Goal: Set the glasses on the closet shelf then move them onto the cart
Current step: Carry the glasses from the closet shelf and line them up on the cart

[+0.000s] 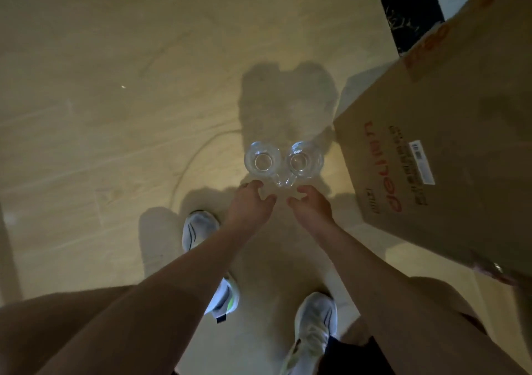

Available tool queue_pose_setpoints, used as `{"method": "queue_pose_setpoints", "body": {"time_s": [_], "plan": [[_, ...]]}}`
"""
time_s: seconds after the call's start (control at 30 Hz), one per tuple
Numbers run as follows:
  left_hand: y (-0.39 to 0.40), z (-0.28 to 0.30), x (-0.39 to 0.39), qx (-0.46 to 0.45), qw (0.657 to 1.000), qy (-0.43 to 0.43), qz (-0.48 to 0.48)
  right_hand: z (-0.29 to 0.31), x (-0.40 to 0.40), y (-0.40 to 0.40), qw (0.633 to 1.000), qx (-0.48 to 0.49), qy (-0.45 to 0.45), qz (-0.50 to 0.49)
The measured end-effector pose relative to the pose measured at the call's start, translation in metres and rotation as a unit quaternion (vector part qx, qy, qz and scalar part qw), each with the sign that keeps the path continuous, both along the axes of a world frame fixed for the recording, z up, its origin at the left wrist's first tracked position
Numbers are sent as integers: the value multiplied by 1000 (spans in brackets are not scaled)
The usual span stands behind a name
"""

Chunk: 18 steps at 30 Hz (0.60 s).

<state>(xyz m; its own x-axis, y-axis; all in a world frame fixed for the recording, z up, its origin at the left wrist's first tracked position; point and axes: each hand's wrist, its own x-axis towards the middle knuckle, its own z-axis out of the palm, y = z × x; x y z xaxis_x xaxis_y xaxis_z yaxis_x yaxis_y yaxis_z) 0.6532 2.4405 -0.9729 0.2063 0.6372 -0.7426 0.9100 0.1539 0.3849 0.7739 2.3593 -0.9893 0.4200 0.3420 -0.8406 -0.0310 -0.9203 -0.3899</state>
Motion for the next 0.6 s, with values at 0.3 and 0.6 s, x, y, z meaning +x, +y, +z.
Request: {"method": "queue_pose_setpoints", "body": {"time_s": [0.3, 0.6], "plan": [[2, -82, 24, -54, 969, -112, 214, -86, -4, 18, 965, 76, 137, -209], [-6, -94, 41, -172, 893, -175, 377, -103, 5, 22, 931, 83, 213, -285]]}}
